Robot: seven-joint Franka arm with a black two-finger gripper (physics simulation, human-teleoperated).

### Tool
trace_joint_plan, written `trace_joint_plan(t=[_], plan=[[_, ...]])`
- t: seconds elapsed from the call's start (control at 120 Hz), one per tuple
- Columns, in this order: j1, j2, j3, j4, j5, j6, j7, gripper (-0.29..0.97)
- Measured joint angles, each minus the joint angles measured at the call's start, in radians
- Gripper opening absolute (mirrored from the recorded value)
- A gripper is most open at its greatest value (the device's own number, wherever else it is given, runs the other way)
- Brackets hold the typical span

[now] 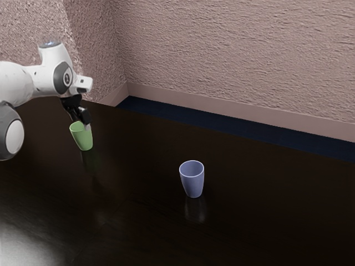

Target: Place the left cup onto the right cup

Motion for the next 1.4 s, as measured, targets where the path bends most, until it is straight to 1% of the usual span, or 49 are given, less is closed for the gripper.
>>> trace_joint_plan(t=[1.033, 1.4], plan=[[0.014, 0.100, -0.002, 0.037, -0.082, 0.036, 0.070, 0.67], [0.020, 0.118, -0.002, 0.037, -0.102, 0.043, 0.086, 0.57]])
